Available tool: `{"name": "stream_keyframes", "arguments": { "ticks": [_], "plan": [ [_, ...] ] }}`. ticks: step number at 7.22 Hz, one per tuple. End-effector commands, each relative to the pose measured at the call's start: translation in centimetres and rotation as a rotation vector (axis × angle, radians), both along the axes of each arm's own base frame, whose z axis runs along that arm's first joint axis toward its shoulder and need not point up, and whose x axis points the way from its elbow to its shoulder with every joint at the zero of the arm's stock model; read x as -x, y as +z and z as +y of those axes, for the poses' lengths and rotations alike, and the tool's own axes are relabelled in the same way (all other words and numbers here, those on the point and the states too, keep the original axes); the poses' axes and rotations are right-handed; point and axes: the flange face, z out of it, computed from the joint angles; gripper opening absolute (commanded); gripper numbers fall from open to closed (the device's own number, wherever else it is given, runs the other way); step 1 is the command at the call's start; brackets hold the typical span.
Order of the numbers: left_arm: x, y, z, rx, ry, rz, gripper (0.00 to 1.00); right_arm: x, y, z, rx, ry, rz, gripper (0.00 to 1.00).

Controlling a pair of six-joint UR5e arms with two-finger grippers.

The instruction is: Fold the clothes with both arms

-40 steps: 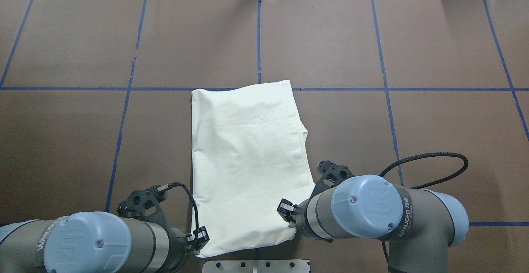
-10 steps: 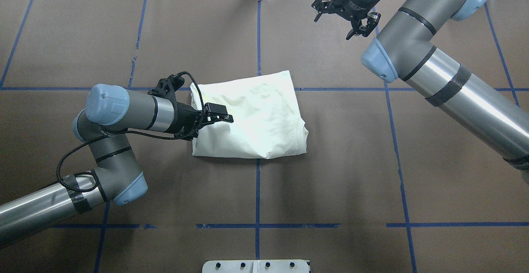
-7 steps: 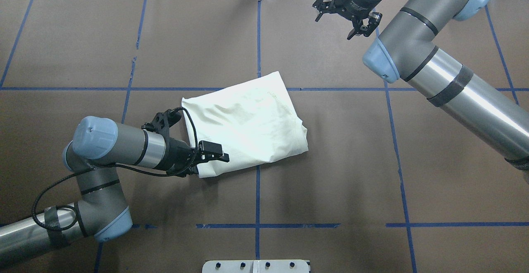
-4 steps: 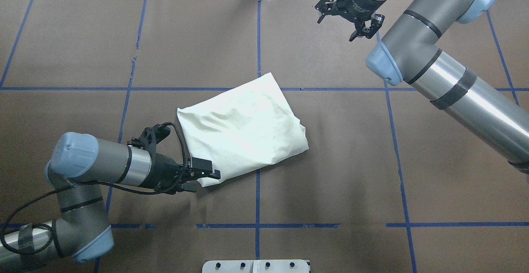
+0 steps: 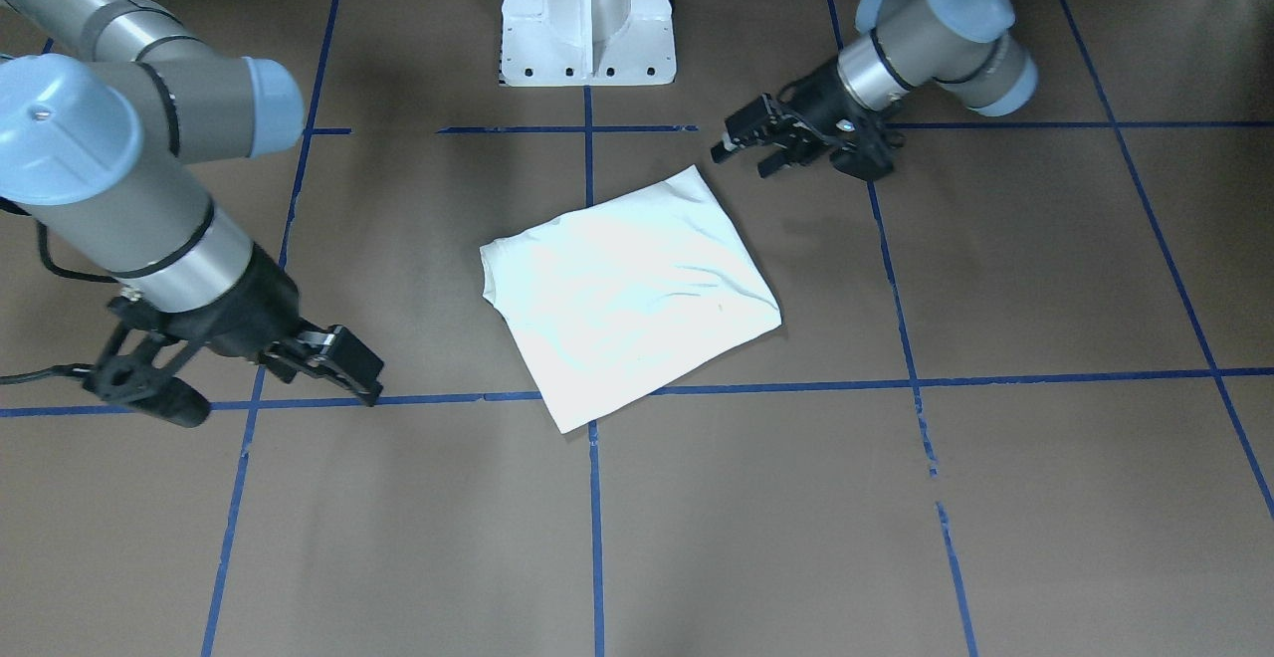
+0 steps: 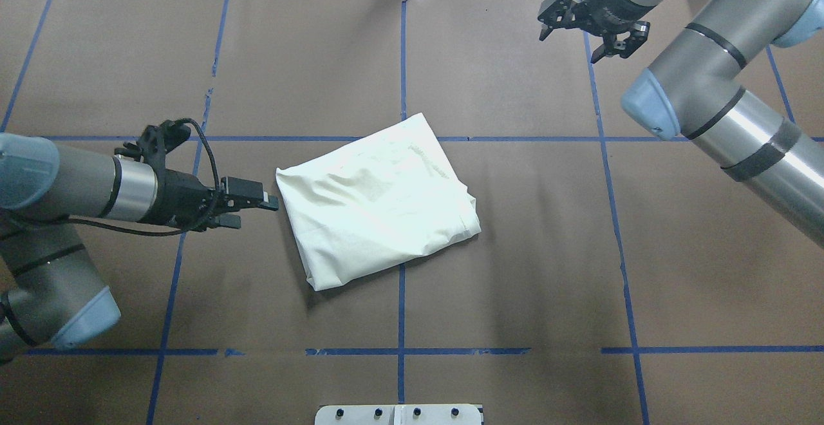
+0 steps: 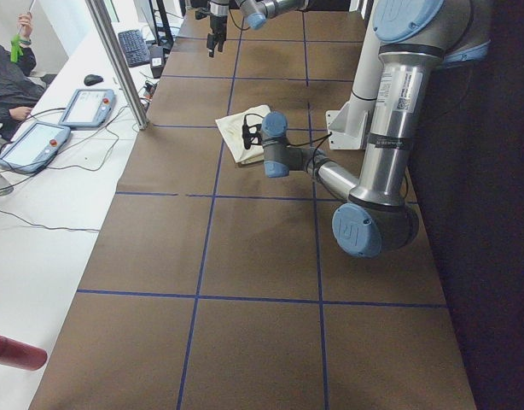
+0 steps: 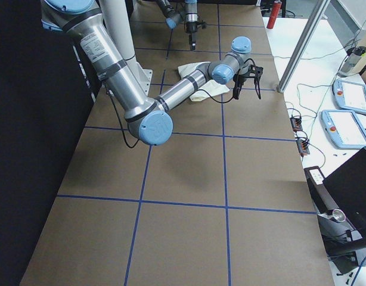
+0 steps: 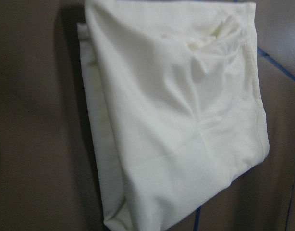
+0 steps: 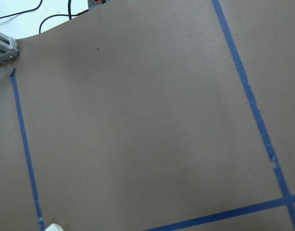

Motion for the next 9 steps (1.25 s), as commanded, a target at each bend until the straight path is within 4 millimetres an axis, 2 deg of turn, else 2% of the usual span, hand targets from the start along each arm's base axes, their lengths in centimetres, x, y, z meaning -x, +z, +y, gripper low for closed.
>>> {"name": "stream_keyframes", "arguments": {
  "ticks": [1,2,3,4,5,6,7,8,9],
  "plan": [
    [9.5,2.3,-7.8,-0.145,-0.125,-0.201,1.0,-6.2,7.7,-0.2,-0.124,-0.099,0.112,1.0],
    [15.2,4.2,-11.3,-0.218,-0.157,-0.347,1.0,-9.6,11.2,-0.1,-0.15,-0.13,0.15,1.0],
    [21.1,6.2,-13.6,-0.293,-0.142,-0.502,1.0,-13.3,14.9,0.8,-0.156,-0.18,0.141,1.0],
    [26.6,8.4,-15.1,-0.322,-0.101,-0.631,1.0,-18.3,19.1,2.1,-0.178,-0.228,0.13,1.0],
    [31.5,11.4,-15.5,-0.345,-0.03,-0.729,1.0,-22.7,23.4,4.2,-0.196,-0.261,0.134,1.0],
    [37.1,15.5,-14.0,-0.408,0.035,-0.803,1.0,-25.9,26.2,5.9,-0.227,-0.287,0.153,1.0],
    [41.5,18.9,-12.8,-0.482,0.116,-0.837,1.0,-28.6,29.1,8.0,-0.218,-0.324,0.168,1.0],
    [45.3,21.5,-11.5,-0.495,0.169,-0.835,1.0,-32.1,31.3,9.9,-0.196,-0.336,0.178,1.0],
    [46.4,24.3,-8.3,-0.471,0.179,-0.804,1.0,-33.4,32.4,11.5,-0.117,-0.328,0.159,1.0]
  ]
}}
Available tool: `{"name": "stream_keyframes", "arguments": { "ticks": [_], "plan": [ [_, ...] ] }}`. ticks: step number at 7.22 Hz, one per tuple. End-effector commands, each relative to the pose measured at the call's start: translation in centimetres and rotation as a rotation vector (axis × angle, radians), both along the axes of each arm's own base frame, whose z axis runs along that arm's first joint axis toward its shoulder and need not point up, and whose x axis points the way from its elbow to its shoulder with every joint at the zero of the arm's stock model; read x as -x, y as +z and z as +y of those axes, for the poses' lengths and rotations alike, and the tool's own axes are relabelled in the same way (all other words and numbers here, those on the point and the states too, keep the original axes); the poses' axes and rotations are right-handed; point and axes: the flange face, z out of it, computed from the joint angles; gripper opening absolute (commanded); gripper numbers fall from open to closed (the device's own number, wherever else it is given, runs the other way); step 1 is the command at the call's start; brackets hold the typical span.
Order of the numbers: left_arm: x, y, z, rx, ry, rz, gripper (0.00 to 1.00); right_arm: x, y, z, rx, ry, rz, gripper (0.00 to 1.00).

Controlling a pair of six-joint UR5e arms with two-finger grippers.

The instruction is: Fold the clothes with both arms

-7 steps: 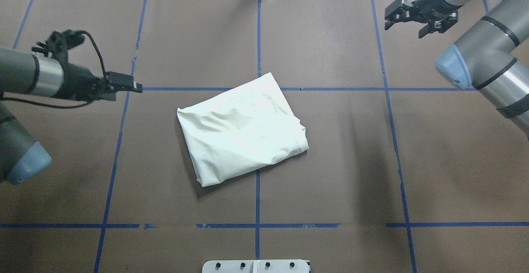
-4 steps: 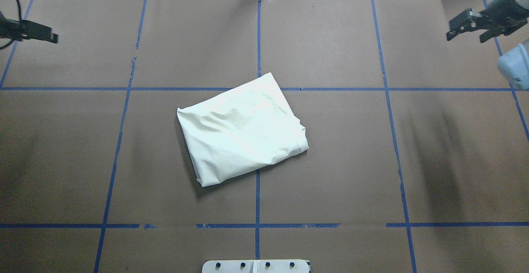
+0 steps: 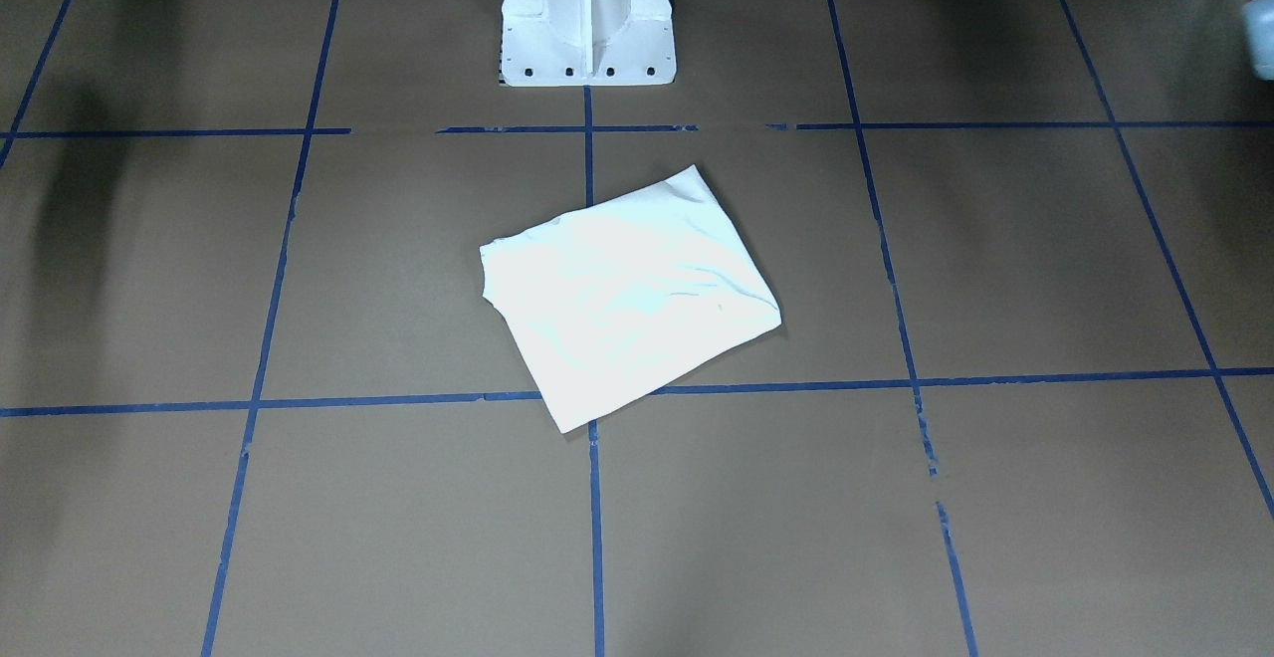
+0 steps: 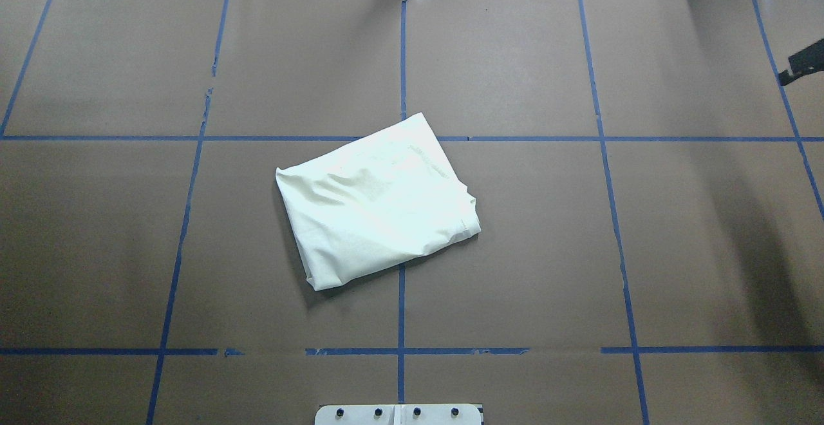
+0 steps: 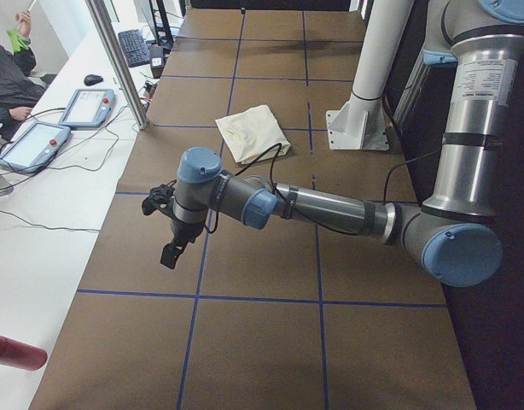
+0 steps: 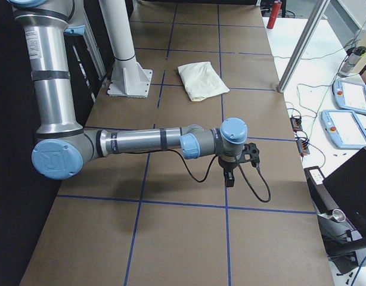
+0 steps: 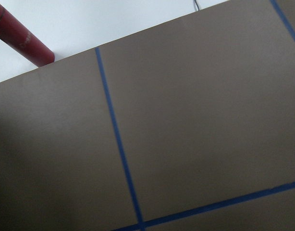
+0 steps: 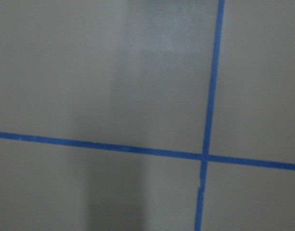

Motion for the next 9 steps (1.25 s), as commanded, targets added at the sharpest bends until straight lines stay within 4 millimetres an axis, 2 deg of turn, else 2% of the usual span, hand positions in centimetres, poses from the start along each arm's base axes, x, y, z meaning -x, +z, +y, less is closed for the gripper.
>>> {"name": "stream_keyframes", "arguments": {
  "ticks": [1,2,3,4,5,6,7,8,9],
  "plan": [
    [2.5,4.7,3.1,0.02,0.005,0.03,1.0,-2.4,1.9,2.7,0.072,0.007,-0.011,1.0],
    [2.5,6.7,3.2,0.033,-0.055,0.049,1.0,-2.3,0.9,2.3,0.052,0.004,0.002,1.0],
    [2.4,8.4,4.1,0.03,-0.056,0.049,1.0,-2.2,1.2,2.8,0.06,0.006,-0.006,1.0],
    [2.5,8.9,3.4,0.064,-0.074,0.057,1.0,-2.2,3.3,2.9,0.105,0.008,-0.005,1.0],
    [2.4,9.1,3.9,0.154,-0.133,0.082,1.0,-2.2,4.0,3.0,0.118,0.007,-0.004,1.0],
    [2.4,8.2,4.0,0.231,-0.15,0.086,1.0,-2.2,4.5,3.0,0.127,0.007,-0.002,1.0],
    [2.3,6.0,4.5,0.276,-0.15,0.086,1.0,-2.3,4.2,2.8,0.12,0.007,-0.001,1.0],
    [2.2,5.1,4.8,0.312,-0.15,0.09,1.0,-2.2,4.1,2.7,0.116,0.004,-0.001,1.0],
    [1.9,5.1,4.7,0.315,-0.145,0.089,1.0,-2.3,4.4,2.9,0.119,0.003,-0.001,1.0]
  ]
}}
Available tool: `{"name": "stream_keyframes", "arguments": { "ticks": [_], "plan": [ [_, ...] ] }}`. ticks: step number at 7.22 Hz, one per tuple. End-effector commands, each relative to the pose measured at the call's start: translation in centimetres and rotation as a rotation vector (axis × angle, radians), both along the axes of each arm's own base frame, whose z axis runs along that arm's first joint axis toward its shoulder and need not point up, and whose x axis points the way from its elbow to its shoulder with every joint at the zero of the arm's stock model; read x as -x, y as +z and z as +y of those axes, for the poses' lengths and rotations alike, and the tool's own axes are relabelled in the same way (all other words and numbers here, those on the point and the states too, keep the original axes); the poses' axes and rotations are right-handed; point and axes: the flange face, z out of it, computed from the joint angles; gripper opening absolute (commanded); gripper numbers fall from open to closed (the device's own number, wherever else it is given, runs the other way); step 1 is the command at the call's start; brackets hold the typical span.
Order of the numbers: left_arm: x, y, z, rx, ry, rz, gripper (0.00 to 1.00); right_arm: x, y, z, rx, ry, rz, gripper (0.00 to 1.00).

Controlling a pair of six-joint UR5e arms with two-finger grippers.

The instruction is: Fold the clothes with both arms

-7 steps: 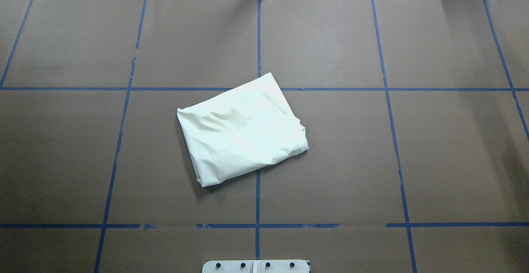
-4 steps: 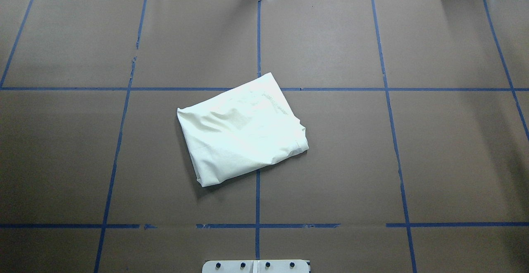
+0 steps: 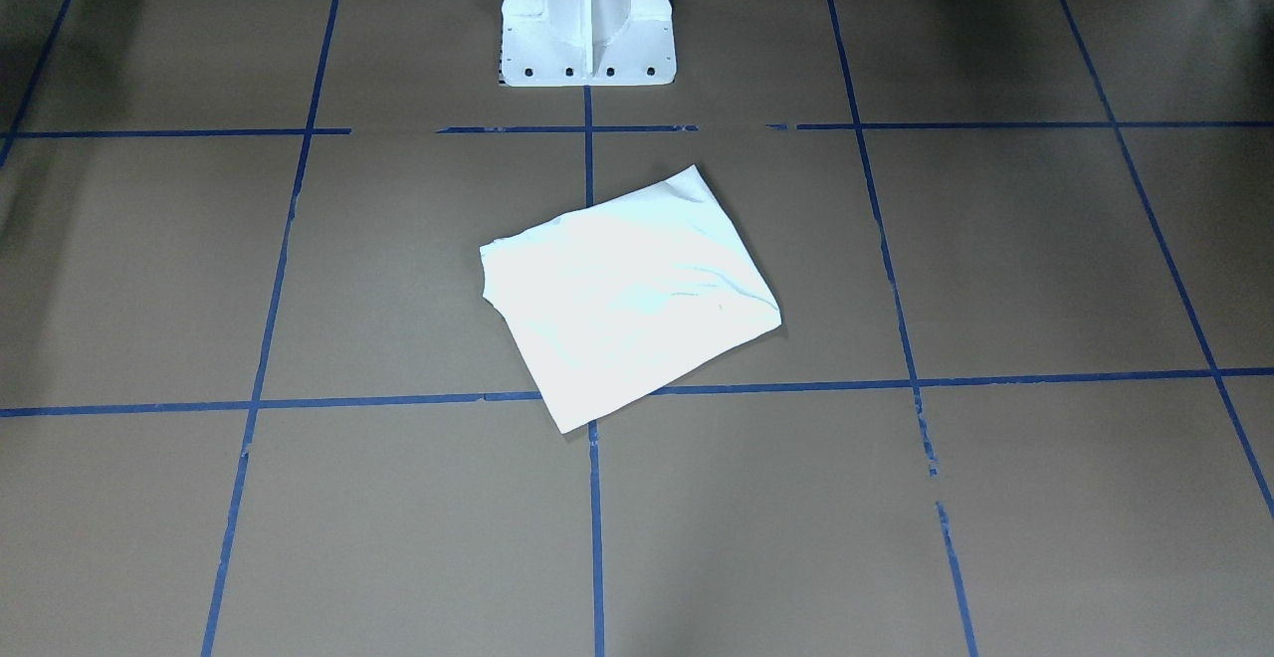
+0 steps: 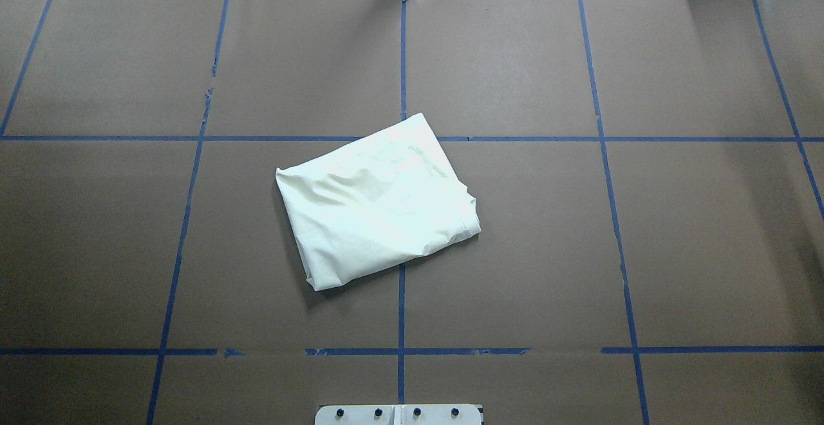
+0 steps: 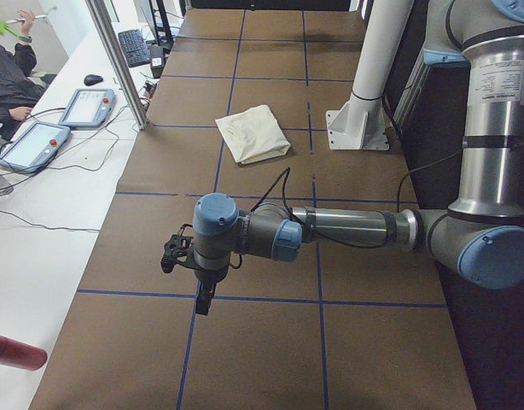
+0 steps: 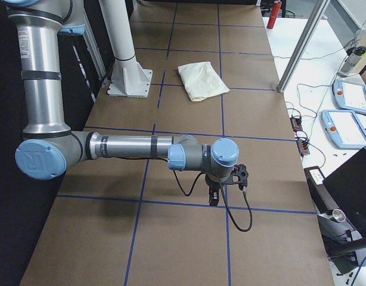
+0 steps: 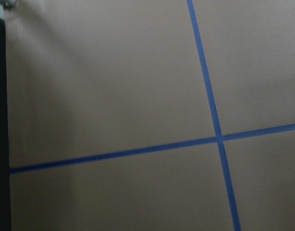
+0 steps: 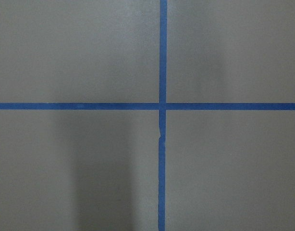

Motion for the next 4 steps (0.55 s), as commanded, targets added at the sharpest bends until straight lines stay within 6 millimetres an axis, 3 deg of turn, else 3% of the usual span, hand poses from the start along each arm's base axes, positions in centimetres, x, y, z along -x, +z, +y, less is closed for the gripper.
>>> {"name": "stream_keyframes", "arguments": {
  "ticks": [1,4],
  "plan": [
    [-0.6,-0.4,0.2,0.023,0.01,0.003,1.0,-0.2,0.5,0.4,0.005,-0.001,0.002,1.0],
    [-0.6,-0.4,0.2,0.017,0.011,0.003,1.0,-1.3,0.8,1.3,-0.042,0.033,0.001,1.0]
  ]
}}
